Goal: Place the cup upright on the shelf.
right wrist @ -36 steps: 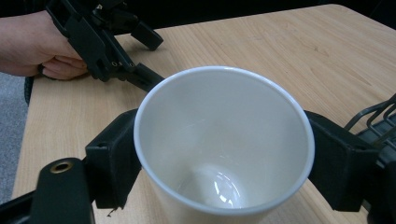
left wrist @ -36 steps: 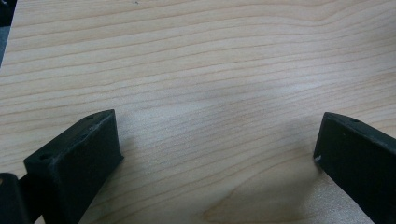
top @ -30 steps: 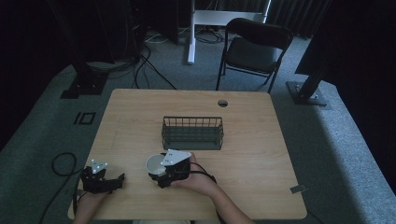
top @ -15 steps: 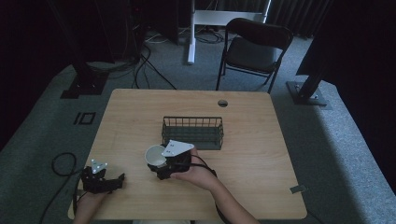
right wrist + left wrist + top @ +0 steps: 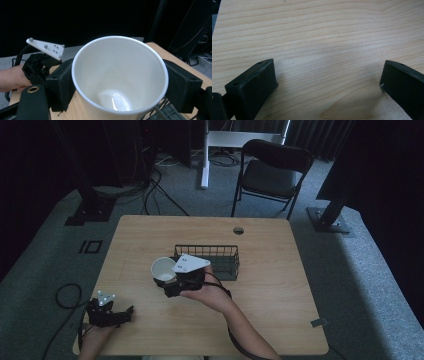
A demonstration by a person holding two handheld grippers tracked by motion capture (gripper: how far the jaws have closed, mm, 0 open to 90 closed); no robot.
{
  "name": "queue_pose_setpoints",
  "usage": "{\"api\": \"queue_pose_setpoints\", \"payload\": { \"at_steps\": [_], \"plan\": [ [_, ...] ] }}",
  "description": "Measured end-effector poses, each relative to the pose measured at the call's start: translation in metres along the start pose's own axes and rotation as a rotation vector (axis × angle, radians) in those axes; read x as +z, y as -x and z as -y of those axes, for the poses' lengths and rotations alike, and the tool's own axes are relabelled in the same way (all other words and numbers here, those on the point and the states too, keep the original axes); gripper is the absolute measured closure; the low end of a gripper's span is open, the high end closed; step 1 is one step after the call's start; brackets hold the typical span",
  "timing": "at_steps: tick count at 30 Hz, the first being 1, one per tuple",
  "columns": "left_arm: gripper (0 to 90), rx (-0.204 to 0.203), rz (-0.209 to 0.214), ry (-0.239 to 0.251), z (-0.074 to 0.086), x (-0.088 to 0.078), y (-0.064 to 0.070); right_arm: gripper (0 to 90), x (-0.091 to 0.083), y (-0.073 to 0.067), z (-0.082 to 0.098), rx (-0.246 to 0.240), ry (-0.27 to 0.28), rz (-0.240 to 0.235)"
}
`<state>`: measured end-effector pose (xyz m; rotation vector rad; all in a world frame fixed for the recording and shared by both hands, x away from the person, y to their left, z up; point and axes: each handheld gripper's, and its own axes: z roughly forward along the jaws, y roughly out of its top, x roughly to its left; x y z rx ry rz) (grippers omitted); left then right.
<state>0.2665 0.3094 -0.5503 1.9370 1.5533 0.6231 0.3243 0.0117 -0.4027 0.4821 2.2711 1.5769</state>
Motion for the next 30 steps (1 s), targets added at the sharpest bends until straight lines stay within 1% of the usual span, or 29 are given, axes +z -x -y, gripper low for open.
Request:
{"api": "queue_pose_setpoints", "payload": {
  "at_steps": [2, 6, 7, 10, 11, 14, 17, 18, 22, 23, 24, 25, 26, 28, 30],
  "plan": [
    [0.7, 0.000, 0.000, 0.000, 0.000, 0.000, 0.000, 20.0, 0.000, 0.002, -0.004, -0.013, -0.002, 0.015],
    [0.7, -0.001, 0.000, 0.001, 0.000, 0.000, 0.000, 20.0, -0.001, 0.007, -0.010, -0.013, 0.020, 0.051],
    [0.7, -0.001, 0.000, 0.001, 0.000, 0.000, 0.000, 20.0, -0.001, 0.007, -0.010, -0.013, 0.020, 0.051],
    [0.7, -0.001, 0.000, 0.001, 0.000, 0.000, 0.000, 20.0, -0.003, 0.014, -0.014, 0.001, 0.026, 0.082],
    [0.7, -0.001, 0.000, 0.001, 0.000, 0.000, 0.000, 20.0, -0.003, 0.017, -0.015, 0.017, 0.031, 0.099],
    [0.7, -0.001, 0.000, 0.001, 0.000, 0.000, 0.000, 20.0, -0.007, 0.026, -0.018, 0.032, 0.043, 0.144],
    [0.7, -0.001, 0.000, 0.001, 0.000, 0.000, 0.000, 20.0, -0.011, 0.035, -0.019, 0.048, 0.055, 0.179],
    [0.7, -0.001, 0.000, 0.001, 0.000, 0.000, 0.000, 20.0, -0.013, 0.038, -0.020, 0.046, 0.052, 0.184],
    [0.7, -0.001, 0.000, 0.001, 0.000, 0.000, 0.000, 20.0, -0.017, 0.049, -0.019, 0.058, 0.050, 0.233],
    [0.7, -0.001, 0.000, 0.001, 0.000, 0.000, 0.000, 20.0, -0.017, 0.052, -0.019, 0.061, 0.042, 0.237],
    [0.7, -0.001, 0.000, 0.001, 0.000, 0.000, 0.000, 20.0, -0.017, 0.052, -0.019, 0.061, 0.042, 0.237],
    [0.7, -0.001, 0.000, 0.001, 0.000, 0.000, 0.000, 20.0, -0.017, 0.058, -0.017, 0.071, 0.035, 0.263],
    [0.7, -0.001, -0.001, 0.002, 0.000, 0.000, 0.000, 20.0, -0.017, 0.061, -0.015, 0.069, 0.027, 0.271],
    [0.7, -0.001, -0.001, 0.002, 0.000, 0.000, 0.000, 20.0, -0.016, 0.066, -0.013, 0.081, 0.024, 0.299],
    [0.7, -0.001, -0.001, 0.002, 0.000, 0.000, 0.000, 20.1, -0.014, 0.072, -0.009, 0.087, 0.007, 0.324]
  ]
}}
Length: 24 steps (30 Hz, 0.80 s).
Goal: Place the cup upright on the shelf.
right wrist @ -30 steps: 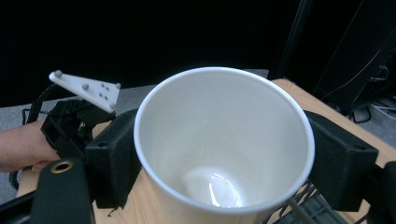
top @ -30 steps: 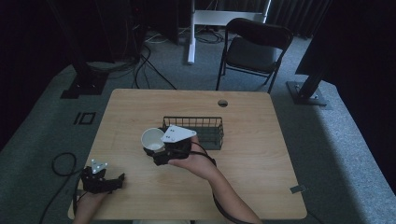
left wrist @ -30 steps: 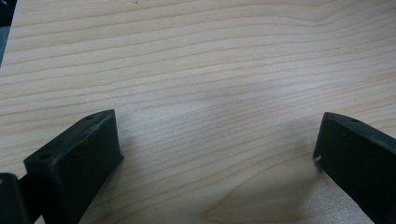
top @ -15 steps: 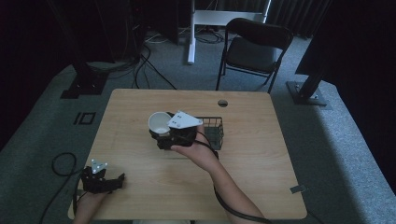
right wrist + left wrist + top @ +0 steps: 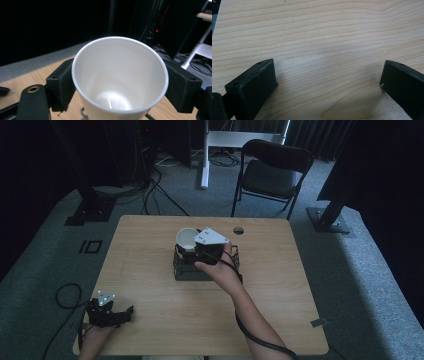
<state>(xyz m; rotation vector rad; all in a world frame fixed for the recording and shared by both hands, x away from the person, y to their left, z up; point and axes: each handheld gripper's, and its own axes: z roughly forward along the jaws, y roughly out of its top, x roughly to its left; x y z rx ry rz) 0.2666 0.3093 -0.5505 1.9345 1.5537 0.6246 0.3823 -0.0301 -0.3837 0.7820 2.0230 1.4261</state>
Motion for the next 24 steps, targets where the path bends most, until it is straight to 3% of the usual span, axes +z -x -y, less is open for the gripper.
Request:
{"api": "queue_pose_setpoints", "payload": {
  "at_steps": [14, 24],
  "plan": [
    [0.7, 0.001, 0.000, 0.000, 0.000, 0.000, 0.000, 20.0, 0.027, 0.022, 0.037, 0.090, -0.107, 0.055],
    [0.7, 0.001, 0.000, 0.000, 0.000, 0.000, 0.000, 20.0, 0.039, 0.026, 0.052, 0.104, -0.154, 0.068]
  ]
}}
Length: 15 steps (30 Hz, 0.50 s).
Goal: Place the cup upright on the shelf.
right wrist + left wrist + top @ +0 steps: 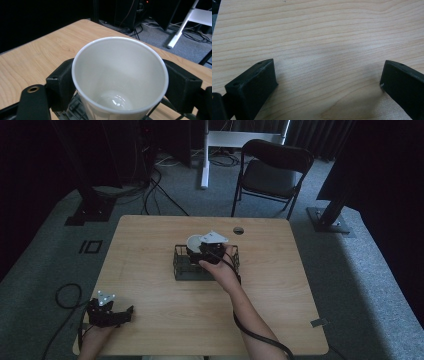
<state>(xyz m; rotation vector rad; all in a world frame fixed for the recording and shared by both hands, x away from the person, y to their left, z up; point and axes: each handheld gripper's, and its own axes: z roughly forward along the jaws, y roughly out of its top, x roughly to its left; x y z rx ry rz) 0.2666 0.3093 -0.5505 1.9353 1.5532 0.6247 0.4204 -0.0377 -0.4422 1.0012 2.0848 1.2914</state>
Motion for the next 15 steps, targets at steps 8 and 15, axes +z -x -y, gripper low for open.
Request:
{"api": "queue_pose_setpoints", "payload": {
  "at_steps": [8, 15],
  "plan": [
    [0.7, 0.000, 0.000, 0.000, 0.000, 0.000, 0.000, 20.0, 0.004, 0.002, 0.007, 0.018, -0.023, -0.002],
    [0.7, 0.000, 0.000, 0.000, 0.000, 0.000, 0.000, 19.9, 0.007, 0.002, 0.011, 0.018, -0.024, -0.003]
  ]
}}
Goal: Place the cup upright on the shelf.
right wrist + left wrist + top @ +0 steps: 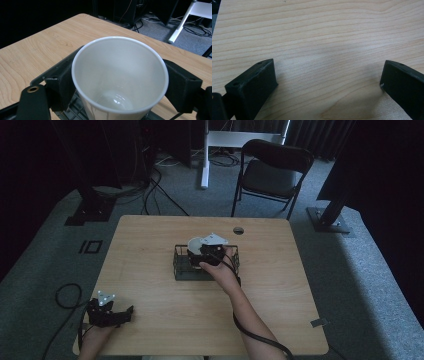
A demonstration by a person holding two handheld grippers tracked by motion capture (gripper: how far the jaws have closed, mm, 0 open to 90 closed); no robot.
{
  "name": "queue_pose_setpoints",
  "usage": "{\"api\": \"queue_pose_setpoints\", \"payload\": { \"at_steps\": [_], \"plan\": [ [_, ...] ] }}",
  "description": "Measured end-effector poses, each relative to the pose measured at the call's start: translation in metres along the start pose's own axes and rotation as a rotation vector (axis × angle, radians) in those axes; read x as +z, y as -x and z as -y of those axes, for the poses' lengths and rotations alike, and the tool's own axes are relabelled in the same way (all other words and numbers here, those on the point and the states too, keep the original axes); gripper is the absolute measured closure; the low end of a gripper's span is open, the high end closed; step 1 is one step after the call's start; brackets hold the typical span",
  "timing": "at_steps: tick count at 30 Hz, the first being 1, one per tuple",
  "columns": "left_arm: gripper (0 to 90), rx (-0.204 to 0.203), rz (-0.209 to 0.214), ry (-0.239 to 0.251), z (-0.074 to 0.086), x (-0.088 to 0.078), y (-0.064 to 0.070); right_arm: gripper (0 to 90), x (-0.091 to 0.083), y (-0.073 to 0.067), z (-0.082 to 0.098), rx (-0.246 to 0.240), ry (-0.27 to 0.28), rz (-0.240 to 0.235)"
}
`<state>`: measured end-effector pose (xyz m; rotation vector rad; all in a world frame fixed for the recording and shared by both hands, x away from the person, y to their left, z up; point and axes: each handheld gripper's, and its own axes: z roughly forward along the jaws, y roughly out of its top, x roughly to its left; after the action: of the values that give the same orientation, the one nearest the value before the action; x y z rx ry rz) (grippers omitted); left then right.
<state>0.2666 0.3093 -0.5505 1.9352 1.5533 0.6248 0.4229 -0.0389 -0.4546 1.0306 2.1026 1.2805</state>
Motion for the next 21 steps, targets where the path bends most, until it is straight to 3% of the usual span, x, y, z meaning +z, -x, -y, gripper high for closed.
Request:
{"api": "queue_pose_setpoints", "payload": {
  "at_steps": [6, 12, 16, 21],
  "plan": [
    [0.7, 0.000, 0.000, 0.000, 0.000, 0.000, 0.000, 15.2, -0.004, -0.001, -0.001, -0.013, -0.012, -0.003],
    [0.7, 0.000, 0.000, 0.000, 0.000, 0.000, 0.000, 12.7, -0.010, 0.002, -0.001, 0.006, 0.003, -0.008],
    [0.7, 0.000, 0.000, 0.000, 0.000, 0.000, 0.000, 12.1, -0.016, 0.005, 0.001, 0.052, 0.014, -0.027],
    [0.7, 0.000, 0.000, 0.000, 0.000, 0.000, 0.000, 11.8, -0.022, 0.005, 0.004, 0.039, 0.019, -0.031]
  ]
}}
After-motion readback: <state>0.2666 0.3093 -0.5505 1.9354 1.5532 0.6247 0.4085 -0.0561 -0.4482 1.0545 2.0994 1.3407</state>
